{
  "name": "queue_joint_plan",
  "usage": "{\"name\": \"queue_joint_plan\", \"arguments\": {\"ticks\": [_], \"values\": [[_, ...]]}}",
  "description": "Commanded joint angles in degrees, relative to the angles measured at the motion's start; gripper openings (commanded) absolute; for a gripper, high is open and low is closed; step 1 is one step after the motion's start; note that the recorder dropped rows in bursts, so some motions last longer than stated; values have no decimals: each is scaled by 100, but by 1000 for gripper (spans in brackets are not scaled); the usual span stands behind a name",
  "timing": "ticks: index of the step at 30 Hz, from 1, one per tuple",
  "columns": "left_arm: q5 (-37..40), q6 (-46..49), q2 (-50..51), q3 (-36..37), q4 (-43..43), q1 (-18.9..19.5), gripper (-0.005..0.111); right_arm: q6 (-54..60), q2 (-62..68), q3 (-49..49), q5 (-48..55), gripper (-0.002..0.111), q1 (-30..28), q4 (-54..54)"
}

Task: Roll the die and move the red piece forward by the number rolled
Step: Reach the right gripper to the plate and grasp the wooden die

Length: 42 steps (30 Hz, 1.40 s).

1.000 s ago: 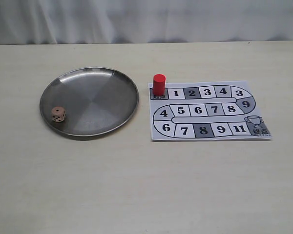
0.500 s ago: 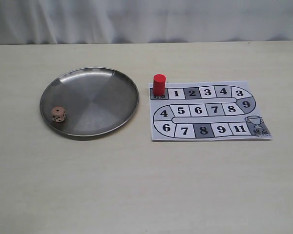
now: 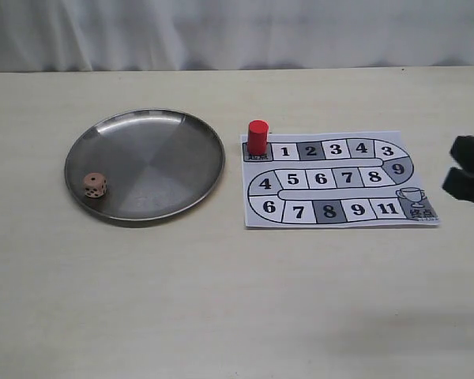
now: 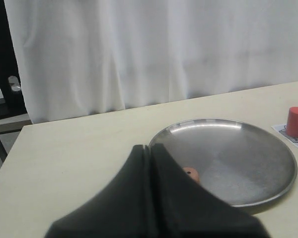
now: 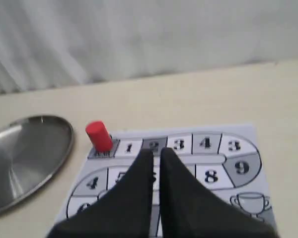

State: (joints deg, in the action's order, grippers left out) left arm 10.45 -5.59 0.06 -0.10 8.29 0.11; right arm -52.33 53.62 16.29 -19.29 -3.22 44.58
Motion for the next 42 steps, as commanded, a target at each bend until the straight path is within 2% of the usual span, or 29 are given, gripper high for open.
{"name": "queue_joint_plan", "arguments": {"ticks": [1,5,7,9,12,17,20,24,25,27,28,30,32,36,38,42], "values": [[-51,-5,-6,10,0,-14,0,-235,1478,585,20,4,5,430],[-51,-5,-6,10,0,-14,0,391,2511,1545,590,4,5,89],[-51,-5,-6,10,0,-14,0,765,2959,2245,1376,4,5,-189],[-51,-5,-6,10,0,-14,0,685,3311,3021,2422,4,101,-406],[-51,-5,-6,10,0,-14,0,1383,3704,3904,3610,4,797,-864],[-51,-5,-6,10,0,-14,0,3335,4479,5049,4077,4,2294,-2516],[-51,-5,-6,10,0,-14,0,4471,5085,5993,4867,4,2901,-3596],[-51,-5,-6,10,0,-14,0,6371,5859,7250,5788,4,3264,-5655],[-51,-5,-6,10,0,-14,0,7153,6280,7758,6087,4,3394,-6572],[-51,-5,-6,10,0,-14,0,7428,6819,8266,6058,5,3644,-7000],[-51,-5,-6,10,0,-14,0,7402,7072,8481,5940,8,3790,-6930],[-51,-5,-6,10,0,-14,0,7272,7553,8896,5726,25,4053,-6916],[-51,-5,-6,10,0,-14,0,7259,7981,9322,5581,49,4286,-6916],[-51,-5,-6,10,0,-14,0,7771,8606,10008,5348,73,4506,-6922],[-51,-5,-6,10,0,-14,0,7828,8872,10304,5294,76,4534,-6922],[-51,-5,-6,10,0,-14,0,7867,9316,10713,5274,76,4534,-6922]]}}
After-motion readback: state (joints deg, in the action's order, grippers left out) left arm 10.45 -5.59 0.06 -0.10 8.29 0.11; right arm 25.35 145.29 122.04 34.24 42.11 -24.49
